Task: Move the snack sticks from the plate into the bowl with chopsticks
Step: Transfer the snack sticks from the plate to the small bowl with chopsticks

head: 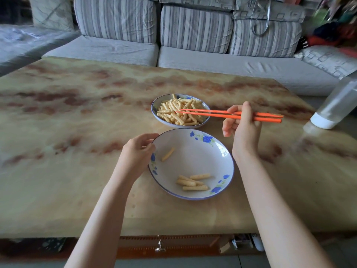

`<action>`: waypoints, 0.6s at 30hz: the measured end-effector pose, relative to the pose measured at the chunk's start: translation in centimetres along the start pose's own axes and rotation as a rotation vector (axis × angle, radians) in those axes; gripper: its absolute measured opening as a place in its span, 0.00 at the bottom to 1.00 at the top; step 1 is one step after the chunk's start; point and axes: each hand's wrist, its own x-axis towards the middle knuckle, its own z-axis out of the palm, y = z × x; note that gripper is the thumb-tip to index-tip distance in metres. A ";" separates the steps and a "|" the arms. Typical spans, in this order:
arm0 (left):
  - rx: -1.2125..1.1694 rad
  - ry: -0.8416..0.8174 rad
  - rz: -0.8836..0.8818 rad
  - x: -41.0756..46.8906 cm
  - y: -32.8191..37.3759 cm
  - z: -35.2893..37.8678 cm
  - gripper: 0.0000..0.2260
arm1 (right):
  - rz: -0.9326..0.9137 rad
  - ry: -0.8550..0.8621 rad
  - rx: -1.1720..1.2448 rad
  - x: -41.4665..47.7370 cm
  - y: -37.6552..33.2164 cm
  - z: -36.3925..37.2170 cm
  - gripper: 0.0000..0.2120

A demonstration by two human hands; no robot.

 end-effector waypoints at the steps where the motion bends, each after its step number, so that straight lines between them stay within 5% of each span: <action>1: -0.003 0.000 0.000 0.0 0.0 0.0 0.18 | -0.005 0.003 0.005 0.1 -0.3 -0.3 0.20; 7: -0.014 -0.004 -0.003 -0.1 0.0 0.0 0.18 | -0.028 -0.028 0.001 0.2 -1.8 -1.9 0.20; 18: -0.003 -0.006 0.016 0.1 -0.2 0.0 0.18 | 0.099 -0.364 -0.202 -0.4 -2.9 -3.2 0.21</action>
